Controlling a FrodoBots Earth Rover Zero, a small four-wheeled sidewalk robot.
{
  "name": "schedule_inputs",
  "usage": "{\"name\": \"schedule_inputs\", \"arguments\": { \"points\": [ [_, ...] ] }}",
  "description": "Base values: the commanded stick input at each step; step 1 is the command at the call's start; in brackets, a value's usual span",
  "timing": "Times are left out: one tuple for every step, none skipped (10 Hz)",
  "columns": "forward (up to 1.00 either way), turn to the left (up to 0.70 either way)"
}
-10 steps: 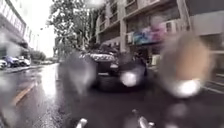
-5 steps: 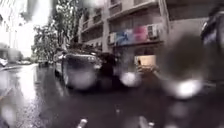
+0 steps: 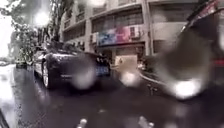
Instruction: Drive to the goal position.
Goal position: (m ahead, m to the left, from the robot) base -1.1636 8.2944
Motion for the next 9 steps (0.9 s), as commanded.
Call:
{"name": "schedule_inputs", "arguments": {
  "points": [
    [0.21, -0.37],
    [0.37, -0.3],
    [0.45, -0.13],
    [0.58, 0.0],
    [0.7, 0.0],
    [0.7, 0.0],
    [0.7, 0.0],
    [0.7, 0.0],
    [0.7, 0.0]
  ]
}}
